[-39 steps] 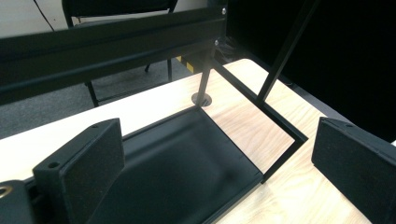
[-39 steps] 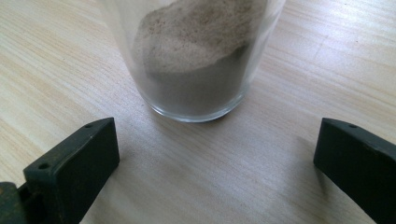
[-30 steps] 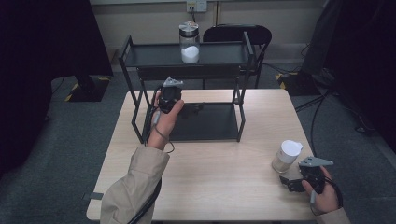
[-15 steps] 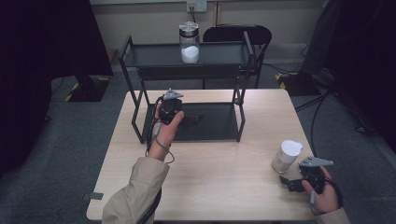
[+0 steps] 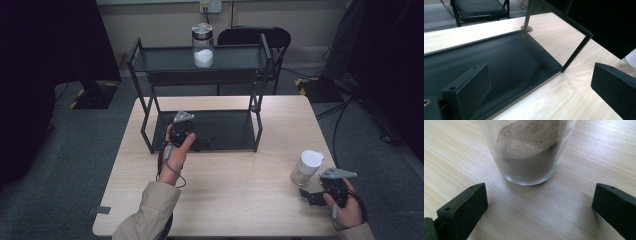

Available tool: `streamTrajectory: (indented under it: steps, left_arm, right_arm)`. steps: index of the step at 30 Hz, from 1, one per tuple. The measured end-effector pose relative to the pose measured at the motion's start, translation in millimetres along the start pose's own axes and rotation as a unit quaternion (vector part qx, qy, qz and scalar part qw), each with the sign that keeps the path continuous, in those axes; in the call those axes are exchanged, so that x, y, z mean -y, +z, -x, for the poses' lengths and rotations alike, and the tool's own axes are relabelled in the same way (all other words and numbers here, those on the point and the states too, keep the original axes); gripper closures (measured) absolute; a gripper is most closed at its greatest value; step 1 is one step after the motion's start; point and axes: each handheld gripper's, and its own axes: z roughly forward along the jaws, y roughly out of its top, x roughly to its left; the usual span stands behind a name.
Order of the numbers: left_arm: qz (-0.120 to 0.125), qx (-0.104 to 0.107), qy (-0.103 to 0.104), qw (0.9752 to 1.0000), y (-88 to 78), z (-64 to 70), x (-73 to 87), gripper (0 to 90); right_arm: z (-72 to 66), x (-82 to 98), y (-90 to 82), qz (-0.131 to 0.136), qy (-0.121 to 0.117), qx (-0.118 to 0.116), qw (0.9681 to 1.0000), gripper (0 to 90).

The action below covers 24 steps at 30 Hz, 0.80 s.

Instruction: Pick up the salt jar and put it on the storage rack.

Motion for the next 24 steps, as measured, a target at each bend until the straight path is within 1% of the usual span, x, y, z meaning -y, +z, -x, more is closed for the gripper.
streamTrajectory:
  steps: [2,4,6,8,11,12,13,17,24]
  left_arm:
    - [-0.004,-0.004,0.004,1.0000,0.2,0.9,3.2,2.0]
    - [-0.005,-0.001,0.003,1.0000,0.7,0.4,7.6,2.1]
    - [-0.007,-0.005,0.007,0.9999,1.0,1.9,11.0,2.0]
    - [-0.008,-0.002,0.006,0.9999,1.7,1.2,15.4,2.0]
    - [-0.013,-0.005,0.008,0.9999,2.8,1.4,21.8,2.0]
    - [-0.014,-0.005,0.005,0.9999,3.1,1.5,24.1,2.0]
    - [-0.016,-0.008,0.010,0.9998,3.2,1.6,26.7,2.1]
    - [-0.021,-0.004,0.004,0.9998,4.7,-0.5,37.0,2.1]
    - [-0.035,-0.005,-0.001,0.9994,7.8,-2.0,56.0,2.1]
  right_arm:
    - [-0.1,0.0,0.0,0.000,0.000,0.000,1.0000,0.0]
    - [-0.1,0.0,0.0,0.000,0.000,0.000,1.0000,0.0]
    - [-0.1,0.0,0.0,0.000,0.000,0.000,1.0000,0.0]
    - [-0.1,0.0,0.0,0.000,0.000,0.000,1.0000,0.0]
    - [-0.2,0.0,0.0,0.000,0.000,0.000,1.0000,0.0]
    - [-0.2,0.1,0.0,0.000,0.000,0.000,1.0000,0.0]
    - [-0.2,0.1,0.0,0.000,0.000,0.000,1.0000,0.0]
    - [-0.2,0.1,0.0,0.000,0.000,0.000,1.0000,0.0]
    - [-0.3,0.1,0.0,0.000,0.000,0.000,1.0000,0.0]
